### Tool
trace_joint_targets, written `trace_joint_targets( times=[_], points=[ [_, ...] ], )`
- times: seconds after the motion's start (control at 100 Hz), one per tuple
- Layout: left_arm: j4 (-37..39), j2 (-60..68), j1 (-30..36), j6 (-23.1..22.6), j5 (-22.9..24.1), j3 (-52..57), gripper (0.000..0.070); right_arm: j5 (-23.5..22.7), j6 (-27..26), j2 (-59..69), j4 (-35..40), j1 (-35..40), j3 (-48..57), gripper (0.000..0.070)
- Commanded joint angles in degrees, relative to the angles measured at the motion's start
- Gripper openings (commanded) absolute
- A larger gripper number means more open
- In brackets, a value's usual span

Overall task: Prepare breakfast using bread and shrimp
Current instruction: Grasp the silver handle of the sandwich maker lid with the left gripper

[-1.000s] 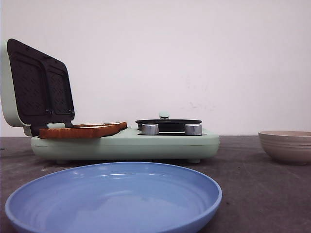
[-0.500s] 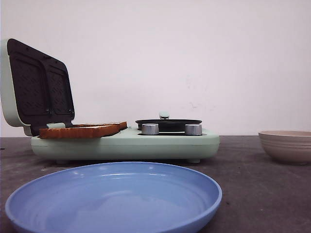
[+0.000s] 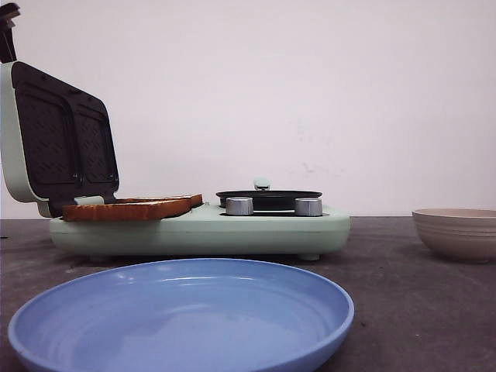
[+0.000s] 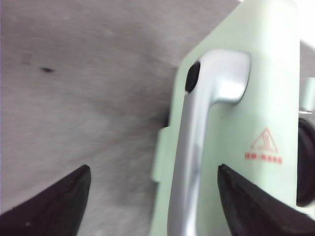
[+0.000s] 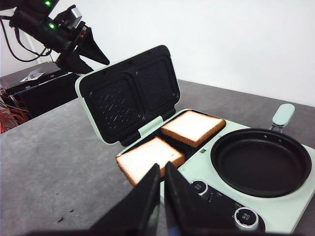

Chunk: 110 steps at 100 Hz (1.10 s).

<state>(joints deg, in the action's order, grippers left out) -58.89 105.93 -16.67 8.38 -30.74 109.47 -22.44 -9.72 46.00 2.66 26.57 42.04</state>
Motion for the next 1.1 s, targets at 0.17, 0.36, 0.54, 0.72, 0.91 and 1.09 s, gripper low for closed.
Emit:
trace_joint_targets(
  times=[0.17,0.36,0.54,0.72,0.91,1.09],
  points=[
    [3.34,3.98,-0.52,3.28,-7.54,1.7,0.0288,0.42,-2.08,0.24,-0.35,0.35,0.37,0.0005],
    [2.51,4.92,-0.52,3.28,-9.66,1.7,0.0279,1.64,-2.34,0.26,-0.35,0.35,0.37,0.0006],
    [-0.85,4.92,-0.59,3.26,-9.79,1.7,0.027,1.97,-2.29,0.33,-0.39,0.35,0.37,0.0005],
    [-2.58,4.92,-0.57,3.23,-9.77,1.7,0.0256,3.13,-2.25,0.33,-0.48,0.35,0.37,0.0005],
    [-3.04,4.92,0.07,3.23,-9.79,1.7,0.0052,2.97,-2.25,0.33,-0.44,0.35,0.37,0.0005],
    [-4.39,4.92,1.25,3.26,-9.81,1.7,0.001,2.97,-2.25,0.33,-0.42,0.35,0.37,0.0005]
  ],
)
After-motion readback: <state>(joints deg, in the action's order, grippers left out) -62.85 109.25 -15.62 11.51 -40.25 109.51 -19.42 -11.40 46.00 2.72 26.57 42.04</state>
